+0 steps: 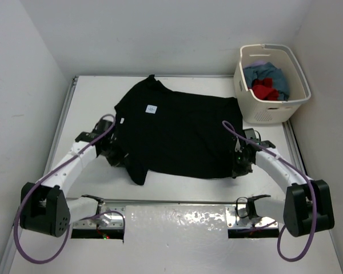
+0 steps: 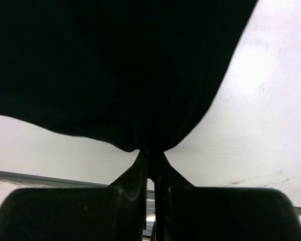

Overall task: Fold and stack the t-shirts
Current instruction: Grap the side of the flattened tshirt closest away from the robot with both arms, then fold the flattened tshirt in 1/3 of the way

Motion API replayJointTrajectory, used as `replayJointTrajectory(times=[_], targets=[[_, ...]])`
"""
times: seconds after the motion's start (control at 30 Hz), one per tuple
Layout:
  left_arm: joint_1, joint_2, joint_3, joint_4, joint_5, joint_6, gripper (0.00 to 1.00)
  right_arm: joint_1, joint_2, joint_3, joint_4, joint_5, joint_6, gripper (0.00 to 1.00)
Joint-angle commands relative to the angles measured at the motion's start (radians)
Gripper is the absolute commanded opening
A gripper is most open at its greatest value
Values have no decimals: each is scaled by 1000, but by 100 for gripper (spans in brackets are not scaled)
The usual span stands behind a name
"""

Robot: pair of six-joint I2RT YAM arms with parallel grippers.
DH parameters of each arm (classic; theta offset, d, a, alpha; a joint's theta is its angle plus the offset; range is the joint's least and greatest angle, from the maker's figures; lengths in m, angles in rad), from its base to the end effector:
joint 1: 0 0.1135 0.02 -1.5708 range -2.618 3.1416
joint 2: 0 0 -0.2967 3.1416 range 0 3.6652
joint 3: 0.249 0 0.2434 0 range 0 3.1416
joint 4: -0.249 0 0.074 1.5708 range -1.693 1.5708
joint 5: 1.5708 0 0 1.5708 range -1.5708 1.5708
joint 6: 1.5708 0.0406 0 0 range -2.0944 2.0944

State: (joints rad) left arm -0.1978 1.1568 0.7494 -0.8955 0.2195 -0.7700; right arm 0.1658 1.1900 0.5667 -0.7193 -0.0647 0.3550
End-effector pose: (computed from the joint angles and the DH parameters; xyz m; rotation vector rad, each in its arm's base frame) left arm 0.1660 -0.0423 0.2372 -0.7957 2.8610 -0.4758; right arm 0.1595 0.0294 0.1884 0.2662 2.9204 0.1782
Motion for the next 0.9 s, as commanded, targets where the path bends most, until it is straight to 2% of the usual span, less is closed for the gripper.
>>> replayJointTrajectory(times=[0.0,0.13,0.33,0.53,0.87], targets=[[-12,38,139,194,69,34,0,0,23,102,14,-27,-14,0],[-11,157,243,292,89,67,0,0,75,203,11,3,-30,0],[-9,254,370,375,84,87,0,-6,155,323,-6,31,-27,0],[37,383,518,375,15,143,0,-41,235,446,-20,63,-16,0],[84,507,682,454,-51,195,0,-104,267,499,8,120,5,0]])
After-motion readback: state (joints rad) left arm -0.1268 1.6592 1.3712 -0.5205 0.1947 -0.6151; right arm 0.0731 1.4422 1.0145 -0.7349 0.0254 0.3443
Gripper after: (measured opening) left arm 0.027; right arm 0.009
